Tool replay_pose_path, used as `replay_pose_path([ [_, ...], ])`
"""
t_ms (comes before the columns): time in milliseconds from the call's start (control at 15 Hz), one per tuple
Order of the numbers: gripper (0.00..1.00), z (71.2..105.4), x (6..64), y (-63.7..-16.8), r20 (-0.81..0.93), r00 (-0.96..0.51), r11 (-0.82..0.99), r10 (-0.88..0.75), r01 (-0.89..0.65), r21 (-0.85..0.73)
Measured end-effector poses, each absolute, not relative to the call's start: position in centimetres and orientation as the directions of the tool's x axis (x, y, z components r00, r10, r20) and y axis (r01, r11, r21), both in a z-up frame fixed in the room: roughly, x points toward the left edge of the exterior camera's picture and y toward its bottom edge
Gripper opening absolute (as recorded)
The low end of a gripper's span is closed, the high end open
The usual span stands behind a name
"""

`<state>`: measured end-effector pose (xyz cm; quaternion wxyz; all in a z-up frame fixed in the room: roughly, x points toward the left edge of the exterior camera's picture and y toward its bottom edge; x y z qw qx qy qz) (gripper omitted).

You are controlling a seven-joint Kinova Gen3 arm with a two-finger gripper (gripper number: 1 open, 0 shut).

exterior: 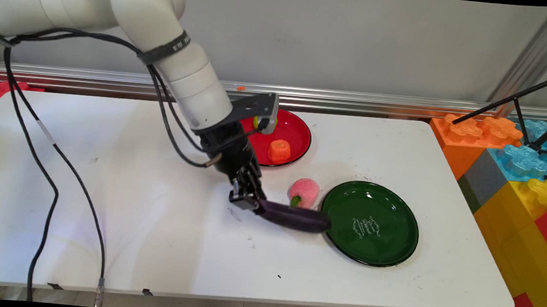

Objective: Place the picked object on the table

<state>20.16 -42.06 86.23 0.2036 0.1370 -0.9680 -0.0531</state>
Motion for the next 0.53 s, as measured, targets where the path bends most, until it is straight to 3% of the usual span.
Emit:
replay_pose_path([
  [533,0.0,82.9,20.7,-41.2,0.325,-0.935,0.986,-0.14,-0.103,0.13],
])
